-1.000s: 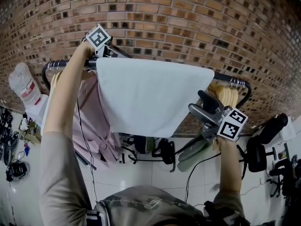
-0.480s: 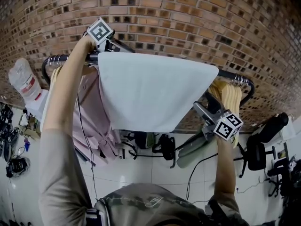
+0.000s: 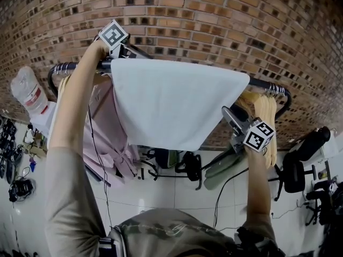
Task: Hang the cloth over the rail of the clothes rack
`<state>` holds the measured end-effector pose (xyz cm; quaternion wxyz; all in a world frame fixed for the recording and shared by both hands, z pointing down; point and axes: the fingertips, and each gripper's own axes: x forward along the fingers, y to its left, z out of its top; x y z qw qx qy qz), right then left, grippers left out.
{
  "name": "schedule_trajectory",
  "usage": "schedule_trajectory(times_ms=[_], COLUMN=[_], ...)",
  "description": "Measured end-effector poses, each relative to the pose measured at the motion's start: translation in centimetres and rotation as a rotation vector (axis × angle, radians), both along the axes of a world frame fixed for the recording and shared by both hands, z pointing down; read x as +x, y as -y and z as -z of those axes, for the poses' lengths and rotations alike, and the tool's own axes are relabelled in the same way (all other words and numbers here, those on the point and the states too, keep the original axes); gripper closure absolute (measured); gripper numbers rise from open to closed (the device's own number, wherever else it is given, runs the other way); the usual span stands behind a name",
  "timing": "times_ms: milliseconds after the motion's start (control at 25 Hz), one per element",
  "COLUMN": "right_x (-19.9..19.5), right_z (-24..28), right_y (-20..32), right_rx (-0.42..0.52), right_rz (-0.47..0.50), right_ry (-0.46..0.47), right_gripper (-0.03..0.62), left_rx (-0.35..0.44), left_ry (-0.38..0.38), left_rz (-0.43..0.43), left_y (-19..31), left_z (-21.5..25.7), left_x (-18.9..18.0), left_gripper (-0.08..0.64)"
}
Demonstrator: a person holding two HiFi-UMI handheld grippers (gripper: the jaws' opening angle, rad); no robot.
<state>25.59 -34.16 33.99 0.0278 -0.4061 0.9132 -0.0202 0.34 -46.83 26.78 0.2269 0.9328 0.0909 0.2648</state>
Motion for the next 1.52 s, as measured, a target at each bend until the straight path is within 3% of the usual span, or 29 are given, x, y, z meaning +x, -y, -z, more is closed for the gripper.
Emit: schedule_trajectory(times_ms=[80, 160, 440, 640, 800, 1160, 1400, 1480, 1520], right_x=[-0.2, -0.4, -0.1, -0.4, -0.2, -0.2, -0.4, -1.0, -1.3], right_z=[0.0, -0.1, 0.4, 1.8, 2.9, 1.9, 1.7, 1.7, 1.7], right_y=[0.1, 0.0, 0.0, -0.9, -1.7, -2.0, -0.9, -0.7, -0.6], right_rx=[-0.007, -0.002, 0.005, 0.01, 0.028, 0.026, -0.033, -0.044, -0.041], right_rz=[0.017, 0.038, 0.042, 0.116, 0.153, 0.192, 0.214, 0.229, 0.234], right_ry=[0.003, -0.002, 0.007, 0.109, 0.166, 0.12, 0.111, 0.085, 0.065], right_gripper=[0.463, 0.565, 0.569, 0.569, 0.569, 0.568, 0.563, 0.481, 0.472], left_rx=[-0.001, 0.0, 0.003, 0.039, -0.011, -0.029, -0.045, -0.047, -0.047], left_ry=[0.002, 0.006, 0.011, 0.004, 0.013, 0.019, 0.026, 0.026, 0.025], left_rz=[0.001, 0.004, 0.015, 0.006, 0.024, 0.024, 0.034, 0.036, 0.036], left_y=[-0.1, -0.1, 0.0, 0.2, -0.3, -0.4, -0.2, -0.2, -0.2], left_z=[-0.1, -0.2, -0.2, -0.1, -0.4, -0.4, -0.5, -0.5, -0.5], left_x=[0.0, 0.0, -0.1, -0.1, -0.3, -0.2, -0.3, -0.2, -0.2], left_gripper=[0.33, 0.33, 0.33, 0.33, 0.33, 0.33, 0.33, 0.331, 0.331])
